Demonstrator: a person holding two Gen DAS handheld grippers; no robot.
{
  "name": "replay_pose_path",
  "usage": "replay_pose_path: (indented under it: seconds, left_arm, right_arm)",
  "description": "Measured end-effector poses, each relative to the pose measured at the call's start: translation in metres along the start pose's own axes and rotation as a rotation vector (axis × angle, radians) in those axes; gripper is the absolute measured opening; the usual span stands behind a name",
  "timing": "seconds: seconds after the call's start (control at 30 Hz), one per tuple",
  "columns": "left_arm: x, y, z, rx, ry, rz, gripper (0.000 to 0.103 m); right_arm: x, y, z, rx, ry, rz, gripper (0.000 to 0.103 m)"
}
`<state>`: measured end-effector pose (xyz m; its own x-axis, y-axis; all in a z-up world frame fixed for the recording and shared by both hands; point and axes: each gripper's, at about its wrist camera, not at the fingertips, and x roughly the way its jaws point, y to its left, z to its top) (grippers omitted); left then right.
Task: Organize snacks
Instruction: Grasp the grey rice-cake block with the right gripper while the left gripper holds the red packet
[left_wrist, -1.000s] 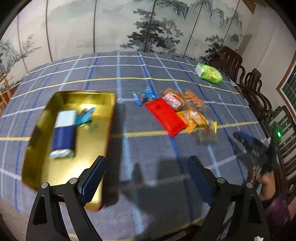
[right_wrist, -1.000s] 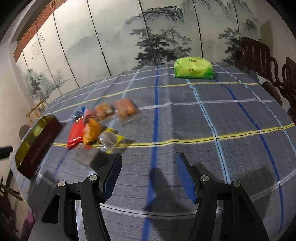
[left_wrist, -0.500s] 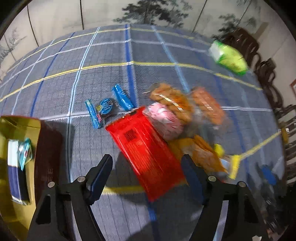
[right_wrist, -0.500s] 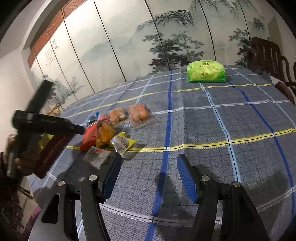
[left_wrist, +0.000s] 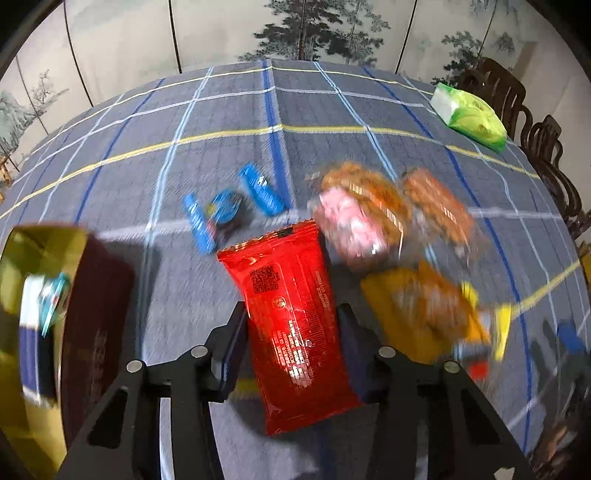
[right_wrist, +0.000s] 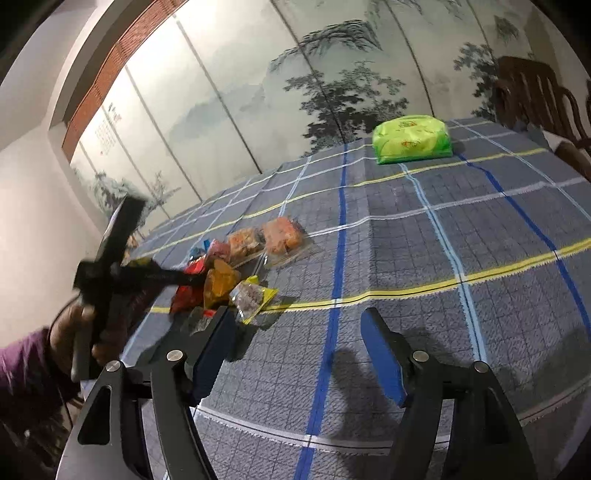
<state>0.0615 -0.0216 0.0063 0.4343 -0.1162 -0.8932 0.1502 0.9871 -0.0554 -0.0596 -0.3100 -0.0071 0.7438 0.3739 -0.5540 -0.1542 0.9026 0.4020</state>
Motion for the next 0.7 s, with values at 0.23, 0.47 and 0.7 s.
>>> replay_pose_path:
  seconds: [0.23,0.47,0.7]
  left_arm:
    - [-0.036,0.004,-0.047,0.011,-0.007,-0.069,0.042]
    - [-0.058,0.006,-0.064,0.014,-0.012,-0.103,0.042]
    - [-0.074,0.007,-0.072,0.02,-0.025,-0.127,0.042]
  right_arm:
    - [0.002,0.022,0.0,-0.114,0.049,0.067,0.072]
    - [0.026,0.096,0.002,-0.499,0.203,0.216,0.072]
    - [0.082,0.116,0.01,-0.75,0.384,0.221,0.06]
